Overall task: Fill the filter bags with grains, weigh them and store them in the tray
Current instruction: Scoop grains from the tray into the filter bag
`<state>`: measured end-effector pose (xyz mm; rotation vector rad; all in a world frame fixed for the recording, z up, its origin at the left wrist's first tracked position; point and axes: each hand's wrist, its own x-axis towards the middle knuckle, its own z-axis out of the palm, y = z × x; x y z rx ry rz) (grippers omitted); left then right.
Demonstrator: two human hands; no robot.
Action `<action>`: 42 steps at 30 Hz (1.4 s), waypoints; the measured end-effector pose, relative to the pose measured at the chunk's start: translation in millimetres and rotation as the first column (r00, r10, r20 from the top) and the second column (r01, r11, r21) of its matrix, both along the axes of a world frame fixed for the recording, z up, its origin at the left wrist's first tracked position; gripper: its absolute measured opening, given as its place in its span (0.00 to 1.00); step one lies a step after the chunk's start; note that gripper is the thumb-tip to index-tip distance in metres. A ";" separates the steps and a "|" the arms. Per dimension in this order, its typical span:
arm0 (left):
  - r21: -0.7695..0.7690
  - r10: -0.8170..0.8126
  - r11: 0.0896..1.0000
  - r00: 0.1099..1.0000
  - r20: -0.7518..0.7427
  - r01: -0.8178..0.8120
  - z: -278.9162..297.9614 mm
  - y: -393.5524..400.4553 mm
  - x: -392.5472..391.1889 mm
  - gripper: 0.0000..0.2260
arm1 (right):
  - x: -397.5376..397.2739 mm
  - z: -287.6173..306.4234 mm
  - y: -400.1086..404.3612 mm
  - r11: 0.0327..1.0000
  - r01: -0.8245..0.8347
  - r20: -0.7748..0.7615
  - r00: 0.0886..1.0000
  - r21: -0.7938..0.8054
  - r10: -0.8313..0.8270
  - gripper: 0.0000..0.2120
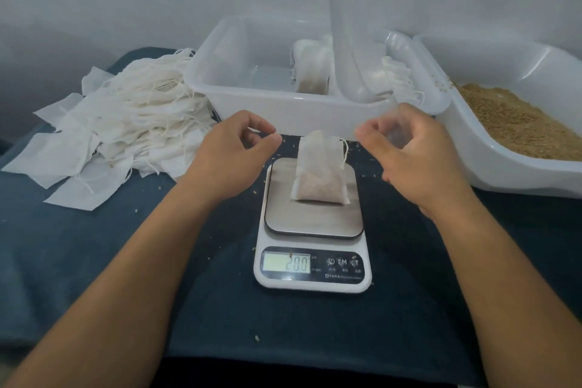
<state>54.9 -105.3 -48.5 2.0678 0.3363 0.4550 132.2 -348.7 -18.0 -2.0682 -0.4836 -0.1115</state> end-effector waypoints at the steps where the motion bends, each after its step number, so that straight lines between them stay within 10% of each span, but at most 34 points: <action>1: -0.006 0.007 1.000 1.000 -0.001 -0.007 -0.6 -0.2 0.5 0.03 | 0.6 0.4 -0.4 0.999 0.028 0.025 0.999 0.024 -0.029 0.12; 14: -0.037 0.032 0.999 0.999 0.024 -0.031 -2.9 0.9 4.7 0.03 | 2.7 2.3 1.3 0.975 0.132 0.119 0.981 0.180 -0.155 0.11; 28: 0.309 -0.366 0.876 0.928 -0.072 0.370 11.4 -40.3 -77.5 0.16 | 3.3 5.4 -2.6 0.973 0.147 0.114 0.979 0.180 -0.169 0.11; 42: 0.268 -0.024 0.962 0.995 -0.102 0.050 -20.3 -24.1 -102.9 0.13 | -4.0 11.5 -0.6 0.973 0.118 0.127 0.981 0.200 -0.145 0.10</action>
